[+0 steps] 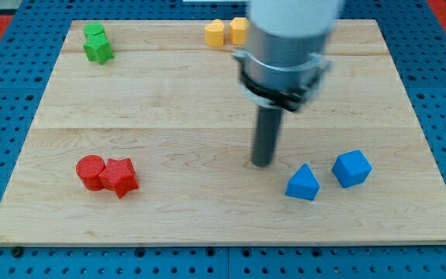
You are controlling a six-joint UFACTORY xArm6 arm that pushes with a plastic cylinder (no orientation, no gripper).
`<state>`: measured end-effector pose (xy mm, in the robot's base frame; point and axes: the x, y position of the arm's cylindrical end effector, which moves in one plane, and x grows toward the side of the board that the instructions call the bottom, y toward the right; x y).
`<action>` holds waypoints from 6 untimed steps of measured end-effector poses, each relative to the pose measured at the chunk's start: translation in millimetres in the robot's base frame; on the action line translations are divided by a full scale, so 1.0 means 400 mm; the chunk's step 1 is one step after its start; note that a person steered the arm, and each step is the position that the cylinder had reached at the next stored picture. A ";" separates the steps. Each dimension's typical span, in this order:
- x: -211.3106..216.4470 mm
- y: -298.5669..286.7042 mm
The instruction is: Push the blue triangle into blue cube
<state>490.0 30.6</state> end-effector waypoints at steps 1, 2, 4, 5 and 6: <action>0.079 -0.003; 0.182 0.009; 0.157 0.195; 0.173 0.189; 0.233 -0.141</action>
